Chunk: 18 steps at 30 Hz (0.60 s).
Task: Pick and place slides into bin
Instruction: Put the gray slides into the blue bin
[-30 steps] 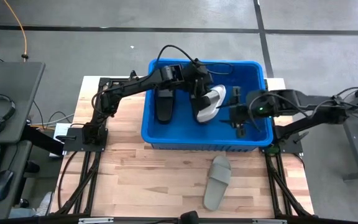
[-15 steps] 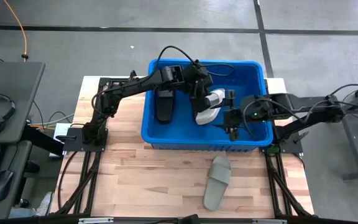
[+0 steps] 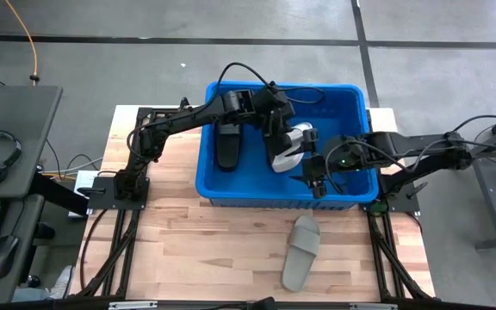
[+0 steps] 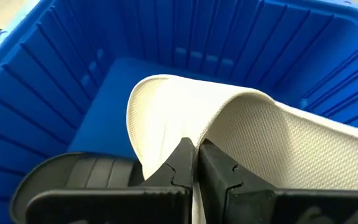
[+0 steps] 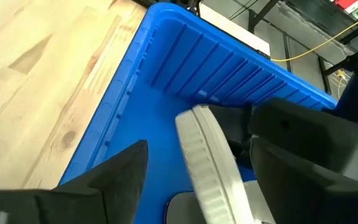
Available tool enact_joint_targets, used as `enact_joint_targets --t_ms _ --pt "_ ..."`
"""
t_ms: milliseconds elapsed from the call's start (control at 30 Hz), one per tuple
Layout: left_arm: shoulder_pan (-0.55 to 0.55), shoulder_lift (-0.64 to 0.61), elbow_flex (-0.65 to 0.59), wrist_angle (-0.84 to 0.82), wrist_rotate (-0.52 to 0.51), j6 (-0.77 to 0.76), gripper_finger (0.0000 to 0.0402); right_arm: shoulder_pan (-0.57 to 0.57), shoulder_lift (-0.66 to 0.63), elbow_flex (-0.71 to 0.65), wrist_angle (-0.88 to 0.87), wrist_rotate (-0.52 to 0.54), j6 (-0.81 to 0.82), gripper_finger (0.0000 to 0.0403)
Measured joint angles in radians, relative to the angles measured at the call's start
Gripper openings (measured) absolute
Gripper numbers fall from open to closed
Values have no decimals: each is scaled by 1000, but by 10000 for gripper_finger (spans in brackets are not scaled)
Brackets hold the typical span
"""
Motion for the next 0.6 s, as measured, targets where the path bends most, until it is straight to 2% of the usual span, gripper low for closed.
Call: enact_joint_targets --t_ms 433,600 --pt "0 0 0 0 61 -27 0 0 20 0 -20 7 9 225" --pt "0 -7 -1 -3 61 -26 0 -1 20 0 -28 8 20 192"
